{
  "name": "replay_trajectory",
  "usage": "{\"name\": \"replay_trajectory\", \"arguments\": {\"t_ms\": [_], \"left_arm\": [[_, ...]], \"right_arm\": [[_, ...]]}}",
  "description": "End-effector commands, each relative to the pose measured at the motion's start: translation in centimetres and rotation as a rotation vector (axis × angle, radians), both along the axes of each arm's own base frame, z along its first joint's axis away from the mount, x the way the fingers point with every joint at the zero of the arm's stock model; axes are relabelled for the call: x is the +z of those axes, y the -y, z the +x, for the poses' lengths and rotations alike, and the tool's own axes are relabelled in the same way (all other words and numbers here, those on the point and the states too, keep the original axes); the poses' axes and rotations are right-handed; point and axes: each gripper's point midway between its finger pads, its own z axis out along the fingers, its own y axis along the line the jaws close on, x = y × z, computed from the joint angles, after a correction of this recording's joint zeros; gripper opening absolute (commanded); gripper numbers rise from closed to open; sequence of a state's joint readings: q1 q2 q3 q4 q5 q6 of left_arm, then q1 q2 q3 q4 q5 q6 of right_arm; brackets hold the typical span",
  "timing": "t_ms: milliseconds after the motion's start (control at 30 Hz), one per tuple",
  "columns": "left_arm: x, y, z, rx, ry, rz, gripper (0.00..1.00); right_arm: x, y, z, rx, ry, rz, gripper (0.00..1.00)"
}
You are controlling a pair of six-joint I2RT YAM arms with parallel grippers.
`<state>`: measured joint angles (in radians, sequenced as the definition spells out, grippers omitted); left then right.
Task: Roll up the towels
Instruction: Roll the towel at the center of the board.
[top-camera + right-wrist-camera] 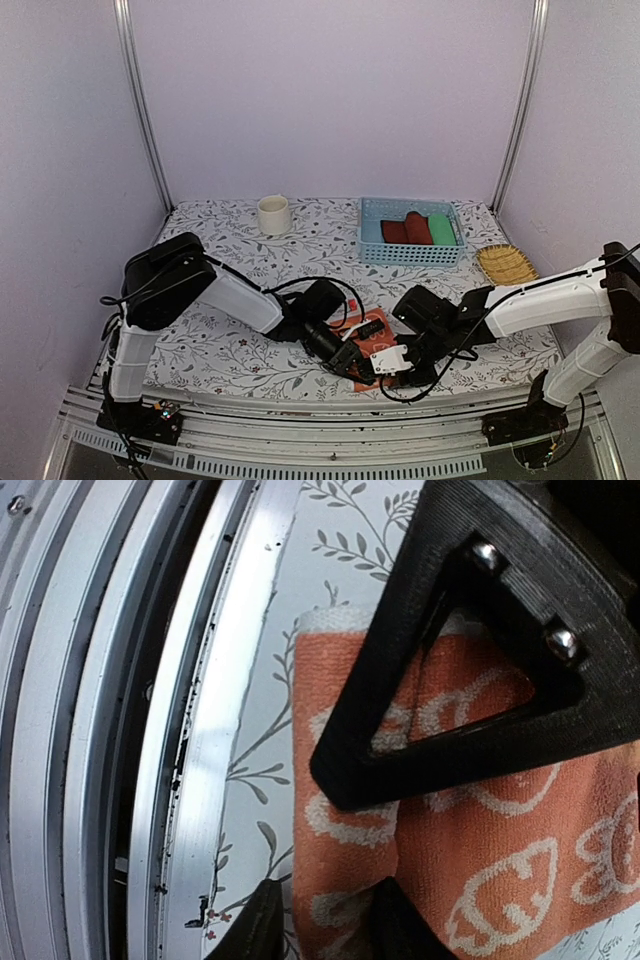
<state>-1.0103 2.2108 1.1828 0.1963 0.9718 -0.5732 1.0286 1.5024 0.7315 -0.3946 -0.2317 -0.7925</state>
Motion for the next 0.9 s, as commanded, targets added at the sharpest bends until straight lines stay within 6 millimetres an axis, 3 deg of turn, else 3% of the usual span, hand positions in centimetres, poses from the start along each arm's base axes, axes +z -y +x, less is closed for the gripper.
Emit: {"name": "replay_trajectory", "arguments": {"t_ms": [0,33,100,133,233,367,467,633,767,867], "left_arm": [[-3.0,-1.5,-0.2,0.023,-0.051,0.096,0.00],[-2.8,-1.5,-0.2,0.015,-0.040,0.084,0.00],[-2.2,-1.7,0.2,0.011,0.012,0.073,0.02],[-1.8,-2.0,0.5,0.016,0.050,0.076,0.08],[-0.6,-3.3,1.4,0.047,0.184,0.086,0.27],[1.5,-5.6,2.1,0.108,0.347,0.094,0.40],[3.2,-7.1,2.1,0.175,0.460,0.059,0.41],[4.2,-8.6,2.0,0.268,0.742,0.078,0.39],[5.1,-7.8,0.1,0.234,1.021,0.090,0.38],[5.5,-5.9,-1.4,0.145,1.155,0.091,0.39]], "right_arm": [[-0.7,-0.5,0.1,0.012,0.022,-0.020,0.23],[-0.7,-0.7,0.1,0.014,0.013,-0.024,0.14],[-1.0,-0.6,-0.4,0.019,-0.024,-0.037,0.08],[-1.1,-0.6,-0.7,0.025,-0.045,-0.044,0.06],[-1.0,-0.5,-2.3,0.040,-0.155,-0.057,0.03],[0.2,-0.7,-4.0,0.025,-0.377,-0.064,0.03],[0.3,-0.9,-3.8,-0.023,-0.540,-0.087,0.03],[0.3,-2.1,-1.9,-0.118,-0.791,-0.063,0.03],[-0.5,-2.5,-0.7,-0.179,-0.973,-0.084,0.03],[-1.8,-2.2,-0.8,-0.198,-1.024,-0.132,0.03]]}}
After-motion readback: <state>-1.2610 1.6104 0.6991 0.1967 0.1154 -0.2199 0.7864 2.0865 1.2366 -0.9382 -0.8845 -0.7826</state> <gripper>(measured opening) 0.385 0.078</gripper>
